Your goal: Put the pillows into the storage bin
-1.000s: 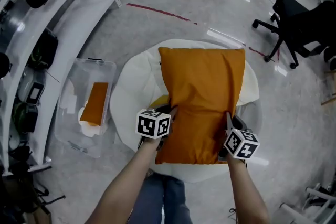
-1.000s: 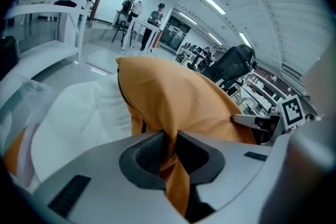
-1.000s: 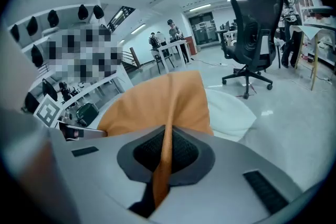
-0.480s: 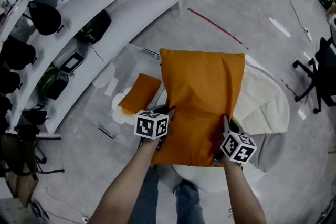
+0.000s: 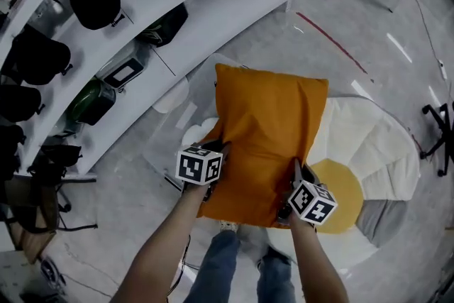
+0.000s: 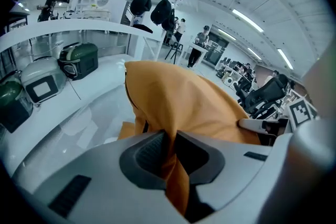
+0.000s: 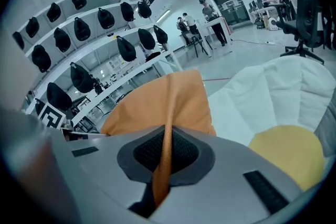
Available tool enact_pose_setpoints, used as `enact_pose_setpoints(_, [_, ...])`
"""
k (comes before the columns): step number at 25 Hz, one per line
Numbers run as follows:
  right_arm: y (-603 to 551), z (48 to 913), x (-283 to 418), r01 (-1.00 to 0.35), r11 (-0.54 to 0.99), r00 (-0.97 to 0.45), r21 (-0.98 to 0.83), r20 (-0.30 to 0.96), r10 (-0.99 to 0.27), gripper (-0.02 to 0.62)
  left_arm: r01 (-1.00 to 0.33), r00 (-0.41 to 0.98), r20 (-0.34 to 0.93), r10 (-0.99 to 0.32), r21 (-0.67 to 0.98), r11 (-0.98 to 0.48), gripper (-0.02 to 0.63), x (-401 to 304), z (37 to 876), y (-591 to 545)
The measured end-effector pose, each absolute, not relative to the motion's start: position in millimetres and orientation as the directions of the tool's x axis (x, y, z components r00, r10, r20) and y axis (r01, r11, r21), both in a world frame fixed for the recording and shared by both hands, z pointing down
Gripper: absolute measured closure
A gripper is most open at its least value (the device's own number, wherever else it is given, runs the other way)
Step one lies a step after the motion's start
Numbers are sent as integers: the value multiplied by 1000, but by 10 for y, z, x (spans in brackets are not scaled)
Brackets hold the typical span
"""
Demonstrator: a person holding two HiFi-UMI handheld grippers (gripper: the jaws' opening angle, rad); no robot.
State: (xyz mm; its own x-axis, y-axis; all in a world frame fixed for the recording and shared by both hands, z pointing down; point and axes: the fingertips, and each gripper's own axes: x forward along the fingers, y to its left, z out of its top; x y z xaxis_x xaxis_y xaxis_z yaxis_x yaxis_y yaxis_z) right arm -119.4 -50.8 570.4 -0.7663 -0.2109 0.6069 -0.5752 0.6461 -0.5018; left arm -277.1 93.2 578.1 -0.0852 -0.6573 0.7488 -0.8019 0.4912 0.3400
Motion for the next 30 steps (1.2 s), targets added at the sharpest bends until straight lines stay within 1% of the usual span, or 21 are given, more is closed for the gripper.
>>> enact_pose_setpoints(8, [174, 6144, -2422, -604, 572, -758, -554, 622, -197, 588, -820, -87, 799, -595, 282, 498, 538, -4077, 6177, 1525])
enact_pose_setpoints(14, [452, 6479, -2916, -654, 474, -739, -590, 634, -230, 586, -858, -82, 819, -568, 232, 459, 538, -4700, 6527, 1663])
enact_pose_setpoints(17, [549, 6673, -3015, -677, 449, -721, -584, 647, -246, 584, -866, -81, 824, -560, 220, 449, 538, -4872, 6769, 1698])
enact_pose_setpoints(20, [640, 6924, -3017, -693, 456, -700, -558, 673, -240, 576, -874, -88, 833, -546, 199, 444, 538, -4918, 7040, 1748])
enact_pose_setpoints(23, [710, 7155, -2972, -695, 486, -686, -530, 691, -227, 569, -875, -90, 844, -529, 187, 446, 538, -4865, 7347, 1813])
enact_pose_setpoints(25, [772, 7264, -2988, -673, 531, -693, -515, 691, -208, 558, -872, -107, 848, -519, 171, 459, 537, -4848, 7529, 1872])
enact_pose_setpoints(28, [840, 7348, -3072, -636, 583, -706, -505, 687, -175, 513, -865, -151, 851, -504, 133, 485, 537, -4903, 7710, 1943])
enact_pose_setpoints(29, [865, 7364, -3105, -626, 588, -712, -512, 683, -163, 492, -865, -162, 855, -493, 118, 488, 537, -4923, 7754, 1960])
enact_pose_setpoints(30, [892, 7370, -3134, -617, 592, -718, -519, 679, -153, 457, -867, -172, 860, -481, 99, 488, 530, -4941, 7790, 1978])
